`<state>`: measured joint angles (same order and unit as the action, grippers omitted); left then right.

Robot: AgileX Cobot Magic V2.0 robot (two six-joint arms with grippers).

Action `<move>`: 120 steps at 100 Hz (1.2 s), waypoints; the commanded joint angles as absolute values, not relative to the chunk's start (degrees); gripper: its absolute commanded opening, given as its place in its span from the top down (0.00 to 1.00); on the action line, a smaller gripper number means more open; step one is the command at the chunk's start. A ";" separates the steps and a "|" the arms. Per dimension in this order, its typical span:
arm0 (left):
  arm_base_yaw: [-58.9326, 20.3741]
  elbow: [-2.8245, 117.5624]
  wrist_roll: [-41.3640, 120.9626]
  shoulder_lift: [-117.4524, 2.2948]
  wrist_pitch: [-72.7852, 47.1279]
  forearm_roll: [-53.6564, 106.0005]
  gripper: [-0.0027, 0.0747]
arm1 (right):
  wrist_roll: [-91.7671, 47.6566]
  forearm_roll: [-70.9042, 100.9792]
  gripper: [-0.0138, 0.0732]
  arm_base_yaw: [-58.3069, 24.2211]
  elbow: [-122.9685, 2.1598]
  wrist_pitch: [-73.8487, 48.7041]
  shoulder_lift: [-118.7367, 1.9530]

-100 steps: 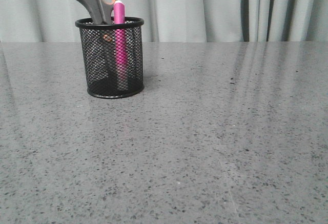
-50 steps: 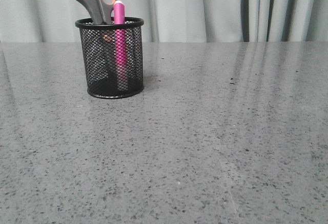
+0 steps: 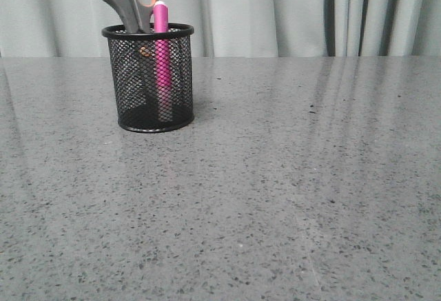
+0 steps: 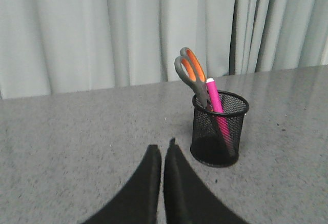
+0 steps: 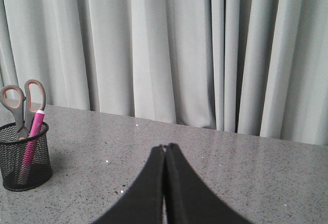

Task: Put pen and scissors into bin

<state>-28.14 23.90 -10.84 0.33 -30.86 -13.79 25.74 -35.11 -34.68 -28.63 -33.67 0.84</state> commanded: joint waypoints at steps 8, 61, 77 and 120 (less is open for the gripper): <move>-23.09 11.95 -5.55 2.03 -3.29 -5.76 0.99 | 25.28 -36.70 0.93 -34.59 -29.94 -30.34 0.34; -6.18 -2.58 -1.93 2.03 -12.57 -1.52 0.99 | 25.28 -36.70 0.93 -34.59 -29.94 -30.34 0.34; -6.18 -2.58 -1.93 2.03 -16.40 -0.78 0.99 | 25.28 -36.70 0.93 -34.59 -29.94 -30.34 0.34; -6.18 -2.58 -1.93 2.03 -16.39 1.79 0.99 | 25.28 -36.70 0.93 -34.59 -29.94 -30.34 0.34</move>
<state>-6.32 -0.11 -2.00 0.33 -19.15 0.74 25.74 -35.11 -34.68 -28.63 -33.86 0.84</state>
